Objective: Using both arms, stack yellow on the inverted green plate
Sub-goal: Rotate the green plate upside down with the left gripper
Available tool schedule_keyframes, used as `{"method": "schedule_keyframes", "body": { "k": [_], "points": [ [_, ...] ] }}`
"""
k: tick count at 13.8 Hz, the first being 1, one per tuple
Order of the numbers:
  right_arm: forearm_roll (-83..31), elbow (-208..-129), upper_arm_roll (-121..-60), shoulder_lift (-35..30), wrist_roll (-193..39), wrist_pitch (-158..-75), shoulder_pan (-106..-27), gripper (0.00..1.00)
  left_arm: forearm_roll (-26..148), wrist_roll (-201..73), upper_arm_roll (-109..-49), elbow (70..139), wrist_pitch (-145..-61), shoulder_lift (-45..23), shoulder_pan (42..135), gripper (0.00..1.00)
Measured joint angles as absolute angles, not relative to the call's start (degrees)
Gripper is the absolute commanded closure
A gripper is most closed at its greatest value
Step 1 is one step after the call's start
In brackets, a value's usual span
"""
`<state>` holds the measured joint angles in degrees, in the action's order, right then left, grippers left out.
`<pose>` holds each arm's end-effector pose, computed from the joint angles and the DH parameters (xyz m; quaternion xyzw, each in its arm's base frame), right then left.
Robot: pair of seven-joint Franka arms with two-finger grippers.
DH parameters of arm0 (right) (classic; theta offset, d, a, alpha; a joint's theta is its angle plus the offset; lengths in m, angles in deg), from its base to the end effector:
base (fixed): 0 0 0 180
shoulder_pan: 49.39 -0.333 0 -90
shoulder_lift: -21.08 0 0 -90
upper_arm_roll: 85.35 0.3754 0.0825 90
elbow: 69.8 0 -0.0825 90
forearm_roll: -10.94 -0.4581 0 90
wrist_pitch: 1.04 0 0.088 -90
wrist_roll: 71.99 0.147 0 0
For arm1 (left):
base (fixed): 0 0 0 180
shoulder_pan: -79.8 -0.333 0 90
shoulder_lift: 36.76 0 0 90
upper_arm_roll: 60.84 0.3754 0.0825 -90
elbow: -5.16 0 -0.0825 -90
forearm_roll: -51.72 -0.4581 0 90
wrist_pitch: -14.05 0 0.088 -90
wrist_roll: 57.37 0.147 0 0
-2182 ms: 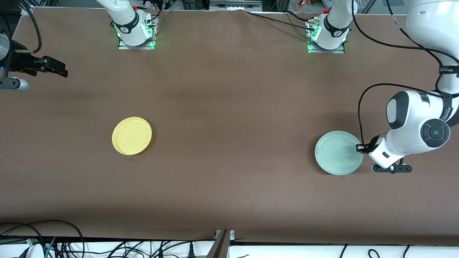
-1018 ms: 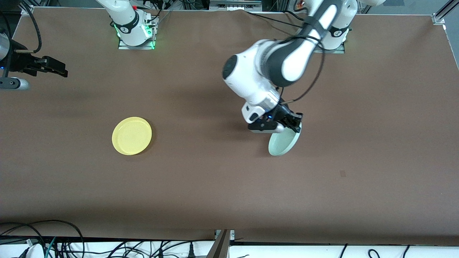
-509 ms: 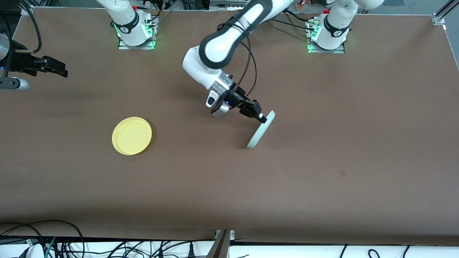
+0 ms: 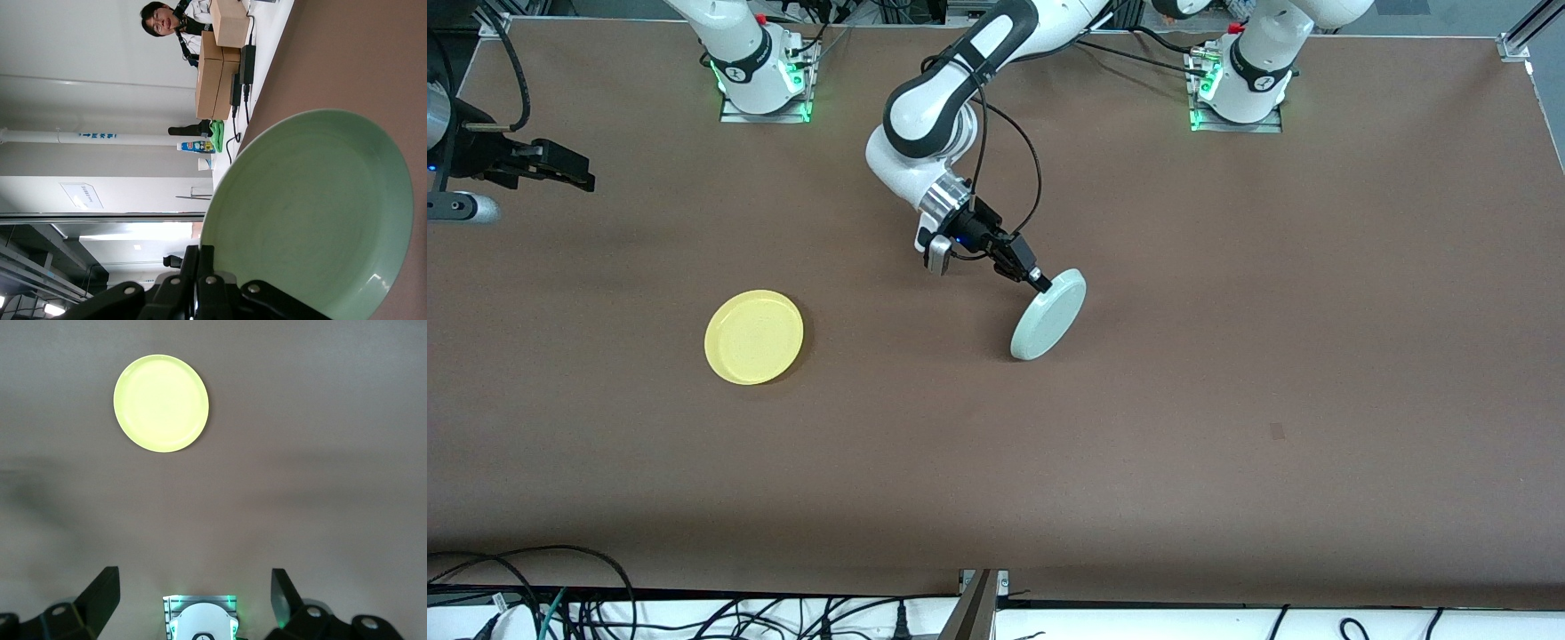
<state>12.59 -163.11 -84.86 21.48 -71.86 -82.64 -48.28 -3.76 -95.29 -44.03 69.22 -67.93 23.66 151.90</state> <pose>0.5990 -0.0110 0.6068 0.9950 -0.0072 -0.0986 0.0140 0.5071 -0.6406 0.1972 -0.7308 0.2300 -0.2257 0.6018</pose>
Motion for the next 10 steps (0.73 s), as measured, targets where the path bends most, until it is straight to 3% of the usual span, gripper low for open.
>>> {"method": "schedule_keyframes", "body": {
  "k": [7,8,9,10],
  "points": [
    [12.6,-163.1,-84.9,21.5,-71.9,-82.6,-48.3,0.00,-4.4,-99.6,-44.0,69.1,-67.6,26.2,153.4,1.00],
    [12.6,-163.1,-84.9,21.5,-71.9,-82.6,-48.3,0.00,-4.4,-100.0,-44.0,69.1,-67.5,26.3,153.8,0.76],
    [12.6,-163.1,-84.9,21.5,-71.9,-82.6,-48.3,0.00,-4.4,-100.3,-44.0,69.1,-67.5,26.4,154.2,0.01],
    [12.6,-163.1,-84.9,21.5,-71.9,-82.6,-48.3,0.00,-4.4,-100.9,-44.1,69.1,-67.5,26.5,154.6,0.00]
  ]
}}
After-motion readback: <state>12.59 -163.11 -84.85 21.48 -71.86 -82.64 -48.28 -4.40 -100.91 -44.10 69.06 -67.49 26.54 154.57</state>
